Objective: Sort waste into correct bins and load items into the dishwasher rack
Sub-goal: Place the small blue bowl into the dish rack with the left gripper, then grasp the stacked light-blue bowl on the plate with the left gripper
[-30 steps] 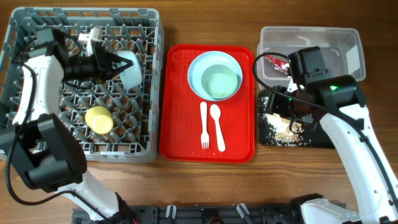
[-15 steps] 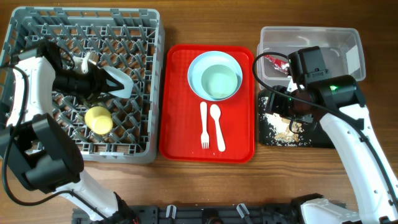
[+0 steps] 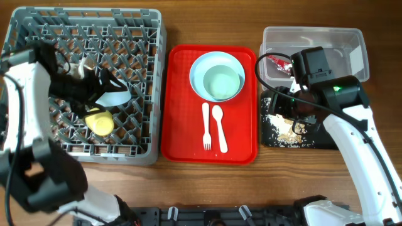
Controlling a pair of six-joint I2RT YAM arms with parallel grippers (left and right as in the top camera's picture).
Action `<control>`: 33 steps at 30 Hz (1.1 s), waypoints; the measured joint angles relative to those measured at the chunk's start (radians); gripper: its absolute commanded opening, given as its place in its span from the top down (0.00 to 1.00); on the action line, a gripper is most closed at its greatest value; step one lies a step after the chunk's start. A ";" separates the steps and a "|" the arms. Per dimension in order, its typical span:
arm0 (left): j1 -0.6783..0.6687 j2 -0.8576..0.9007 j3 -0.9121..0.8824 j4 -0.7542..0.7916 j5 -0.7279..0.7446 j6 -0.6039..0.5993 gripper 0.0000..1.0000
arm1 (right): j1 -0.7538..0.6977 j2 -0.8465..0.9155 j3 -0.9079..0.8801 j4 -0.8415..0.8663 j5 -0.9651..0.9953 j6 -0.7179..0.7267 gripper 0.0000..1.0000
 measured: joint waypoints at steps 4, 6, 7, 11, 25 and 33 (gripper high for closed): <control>-0.005 -0.134 0.000 0.005 -0.016 -0.032 0.00 | 0.000 0.000 0.000 -0.001 0.000 0.000 0.38; -0.022 -0.174 0.000 0.033 -0.023 -0.039 0.00 | 0.000 0.000 0.000 -0.005 0.000 0.000 0.37; -0.053 -0.196 0.000 0.078 -0.027 -0.043 0.00 | 0.000 0.000 0.000 -0.005 0.001 0.001 0.35; -0.245 -0.240 0.000 0.263 -0.041 -0.053 0.00 | -0.021 -0.001 0.001 -0.046 0.034 0.019 0.25; -0.913 0.024 0.000 0.878 -0.216 -0.054 0.06 | -0.238 -0.079 0.006 -0.090 0.048 -0.019 0.16; -1.010 0.300 0.000 0.933 -0.470 -0.054 0.16 | -0.238 -0.079 0.006 -0.090 0.047 -0.026 0.16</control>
